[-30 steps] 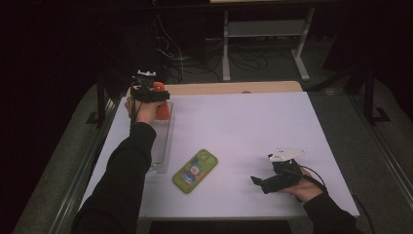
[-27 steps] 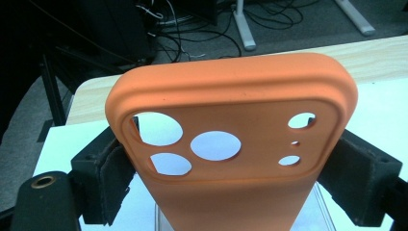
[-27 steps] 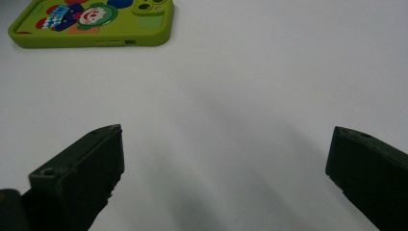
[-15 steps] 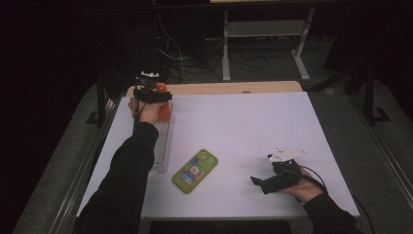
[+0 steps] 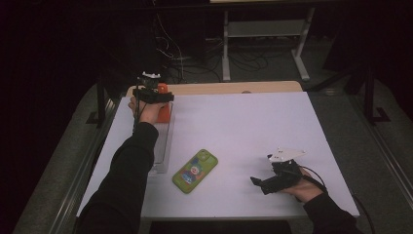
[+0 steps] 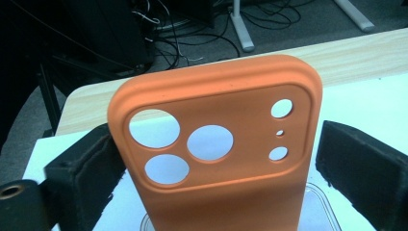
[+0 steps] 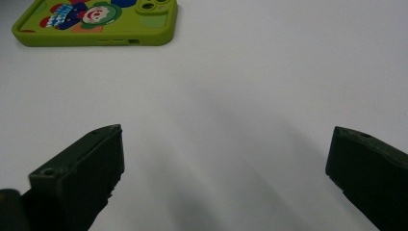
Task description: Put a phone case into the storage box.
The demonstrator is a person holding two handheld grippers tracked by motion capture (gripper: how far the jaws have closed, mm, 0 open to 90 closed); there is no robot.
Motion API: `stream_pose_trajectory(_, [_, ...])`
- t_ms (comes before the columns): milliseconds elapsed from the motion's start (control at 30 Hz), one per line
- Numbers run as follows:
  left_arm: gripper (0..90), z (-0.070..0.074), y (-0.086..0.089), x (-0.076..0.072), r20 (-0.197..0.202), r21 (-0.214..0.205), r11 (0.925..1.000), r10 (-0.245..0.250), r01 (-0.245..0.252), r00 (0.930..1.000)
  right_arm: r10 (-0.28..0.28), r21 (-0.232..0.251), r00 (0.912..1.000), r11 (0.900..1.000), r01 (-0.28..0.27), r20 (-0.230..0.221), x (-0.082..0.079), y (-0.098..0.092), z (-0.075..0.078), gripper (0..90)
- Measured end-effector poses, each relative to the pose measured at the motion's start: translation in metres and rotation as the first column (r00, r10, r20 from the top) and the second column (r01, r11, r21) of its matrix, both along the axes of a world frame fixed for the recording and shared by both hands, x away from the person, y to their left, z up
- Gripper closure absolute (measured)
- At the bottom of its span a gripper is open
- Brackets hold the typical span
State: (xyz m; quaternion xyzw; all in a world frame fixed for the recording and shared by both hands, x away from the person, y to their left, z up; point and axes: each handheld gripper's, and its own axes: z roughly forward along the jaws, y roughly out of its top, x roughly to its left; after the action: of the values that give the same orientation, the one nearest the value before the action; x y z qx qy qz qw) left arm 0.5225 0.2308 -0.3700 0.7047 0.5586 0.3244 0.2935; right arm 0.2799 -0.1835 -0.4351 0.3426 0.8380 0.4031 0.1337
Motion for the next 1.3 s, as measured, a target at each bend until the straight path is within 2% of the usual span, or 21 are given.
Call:
stream_pose_trajectory(133, [1.8,0.003,0.004,-0.001,0.006,-0.015,0.9999,-0.007,0.007,1.0,0.0,0.0,1.0,1.0,0.0,0.0,0.0,0.0,0.0,0.0])
stream_pose_trajectory(300, [1.4,0.008,0.011,-0.004,0.013,-0.01,0.9997,-0.024,0.024,0.9996,0.001,-0.002,1.0,1.0,-0.001,0.002,0.0,0.0,0.0,0.0])
stream_pose_trajectory(367, [1.0,0.013,0.016,-0.006,0.026,-0.031,0.9989,-0.035,0.036,0.9991,-0.001,-0.002,1.0,1.0,0.001,0.002,0.0,0.0,0.0,0.0])
stream_pose_trajectory(500, [0.9,0.019,0.021,-0.011,0.027,-0.049,0.9975,-0.051,0.052,0.9984,-0.002,-0.002,1.0,1.0,0.002,0.003,0.0,0.0,0.0,0.0])
stream_pose_trajectory(600, [0.5,0.026,0.024,-0.019,0.017,-0.067,0.9939,-0.086,0.087,0.9961,-0.004,-0.001,1.0,1.0,0.004,-0.003,0.0,0.0,0.0,0.0])
stream_pose_trajectory(667, [0.5,0.034,0.024,-0.028,0.021,-0.082,0.9874,-0.134,0.135,0.9908,-0.011,0.001,0.9999,0.9999,0.011,-0.002,0.001,-0.001,0.001,0.0])
stream_pose_trajectory(733, [0.5,0.037,0.023,-0.033,0.025,-0.082,0.9847,-0.152,0.154,0.988,-0.015,0.003,0.9999,0.9999,0.015,-0.004,0.001,-0.001,0.001,0.0])
stream_pose_trajectory(767, [0.5,0.04,0.023,-0.036,0.029,-0.084,0.9813,-0.171,0.173,0.9848,-0.013,0.008,0.9999,0.9999,0.013,-0.005,0.001,-0.001,0.002,0.0])
stream_pose_trajectory(867, [0.5,0.048,0.021,-0.05,0.037,-0.099,0.9652,-0.24,0.242,0.9702,-0.02,0.002,0.9998,0.9998,0.02,-0.006,0.001,0.001,0.002,0.0])
stream_pose_trajectory(900, [0.5,0.048,0.021,-0.05,0.037,-0.099,0.9652,-0.24,0.242,0.9702,-0.02,0.002,0.9998,0.9998,0.02,-0.006,0.001,0.001,0.002,0.0])
stream_pose_trajectory(933, [0.5,0.05,0.02,-0.054,0.035,-0.1,0.9599,-0.26,0.262,0.965,-0.018,-0.002,0.9998,0.9998,0.018,-0.007,0.001,0.001,0.002,0.0])
stream_pose_trajectory(967, [0.5,0.051,0.019,-0.057,0.031,-0.102,0.9535,-0.282,0.284,0.9589,-0.019,-0.003,0.9998,0.9998,0.019,-0.008,0.001,0.001,0.002,0.0])
stream_pose_trajectory(1000, [0.5,0.052,0.016,-0.065,0.026,-0.126,0.9374,-0.324,0.325,0.9457,-0.021,-0.002,0.9998,0.9998,0.021,-0.006,0.001,0.001,0.002,0.0])
stream_pose_trajectory(1133, [0.5,0.053,0.01,-0.082,0.026,-0.157,0.9045,-0.398,0.396,0.9172,-0.018,0.0,0.9998,0.9998,0.018,-0.004,0.001,0.0,0.002,0.0])
stream_pose_trajectory(1200, [0.5,0.053,0.006,-0.092,0.032,-0.164,0.8896,-0.427,0.426,0.9036,-0.016,0.002,0.9999,0.9999,0.016,-0.002,0.001,0.0,0.002,0.0])
stream_pose_trajectory(1233, [0.5,0.053,0.006,-0.092,0.032,-0.164,0.8896,-0.427,0.426,0.9036,-0.014,0.001,0.9999,0.9999,0.014,0.0,0.001,0.0,0.002,0.0])
stream_pose_trajectory(1267, [0.5,0.053,0.002,-0.1,0.038,-0.171,0.8773,-0.449,0.449,0.8926,-0.014,0.001,0.9999,0.9999,0.014,0.0,0.001,0.0,0.002,0.0])
stream_pose_trajectory(1300, [0.5,0.053,0.002,-0.1,0.038,-0.171,0.8773,-0.449,0.449,0.8926,-0.013,0.002,0.9999,0.9999,0.013,0.005,0.001,0.0,0.002,0.0])
